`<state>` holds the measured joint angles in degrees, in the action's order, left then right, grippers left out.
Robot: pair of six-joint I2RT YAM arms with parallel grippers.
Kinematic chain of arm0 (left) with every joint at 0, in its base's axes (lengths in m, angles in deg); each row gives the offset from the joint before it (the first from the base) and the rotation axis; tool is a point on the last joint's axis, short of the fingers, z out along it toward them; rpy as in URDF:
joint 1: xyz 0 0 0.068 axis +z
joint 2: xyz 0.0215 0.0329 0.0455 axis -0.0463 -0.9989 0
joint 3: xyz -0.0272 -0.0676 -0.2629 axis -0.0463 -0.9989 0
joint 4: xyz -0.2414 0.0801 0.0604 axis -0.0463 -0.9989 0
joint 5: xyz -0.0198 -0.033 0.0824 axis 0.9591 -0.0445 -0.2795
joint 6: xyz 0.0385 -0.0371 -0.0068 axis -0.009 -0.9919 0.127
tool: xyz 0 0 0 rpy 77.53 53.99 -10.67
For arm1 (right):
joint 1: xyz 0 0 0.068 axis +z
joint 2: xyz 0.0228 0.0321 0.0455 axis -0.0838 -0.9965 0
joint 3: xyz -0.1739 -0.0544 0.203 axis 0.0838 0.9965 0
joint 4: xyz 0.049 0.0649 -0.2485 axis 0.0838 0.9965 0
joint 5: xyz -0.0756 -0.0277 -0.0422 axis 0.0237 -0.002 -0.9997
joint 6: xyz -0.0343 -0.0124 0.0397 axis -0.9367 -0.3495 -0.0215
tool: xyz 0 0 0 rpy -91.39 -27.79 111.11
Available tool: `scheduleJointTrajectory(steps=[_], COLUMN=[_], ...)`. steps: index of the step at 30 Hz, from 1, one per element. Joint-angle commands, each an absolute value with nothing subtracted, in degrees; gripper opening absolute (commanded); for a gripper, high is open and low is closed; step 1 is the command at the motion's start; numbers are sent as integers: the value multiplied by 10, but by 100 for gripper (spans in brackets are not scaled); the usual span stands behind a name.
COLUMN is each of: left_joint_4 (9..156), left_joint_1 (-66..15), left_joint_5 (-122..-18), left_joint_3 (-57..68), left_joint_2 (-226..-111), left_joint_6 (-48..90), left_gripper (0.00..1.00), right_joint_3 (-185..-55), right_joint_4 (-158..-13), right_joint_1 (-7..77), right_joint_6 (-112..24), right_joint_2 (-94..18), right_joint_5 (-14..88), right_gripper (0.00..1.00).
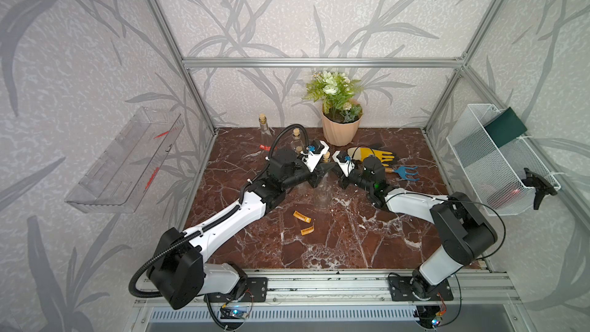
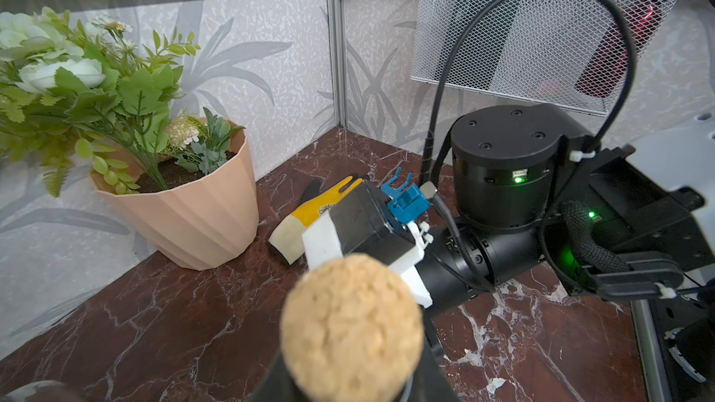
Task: Remove the label from the bottle
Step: Tear open the label from the bottle.
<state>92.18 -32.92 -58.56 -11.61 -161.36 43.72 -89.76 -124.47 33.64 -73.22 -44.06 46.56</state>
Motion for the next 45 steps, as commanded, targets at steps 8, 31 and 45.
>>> scheduleJointTrajectory(steps=[8,31,45], left_joint_4=[876,875,874], left_joint_1=[-330,-332,-331], left_joint_5=[-592,-594,-595], left_joint_3=[-134,-137,-138], left_joint_2=[-1604,-1601,-1599], left_joint_6=[460,463,465], left_gripper=[8,8,8], right_joint_3=[-925,-933,-933], right_joint_4=[-1255,-1268,-1268], right_joint_1=[330,329,330], right_joint_6=[-721,-710,-709], right_joint_2=[-455,-489,-493], right_joint_5=[473,475,475], right_gripper=[0,0,0])
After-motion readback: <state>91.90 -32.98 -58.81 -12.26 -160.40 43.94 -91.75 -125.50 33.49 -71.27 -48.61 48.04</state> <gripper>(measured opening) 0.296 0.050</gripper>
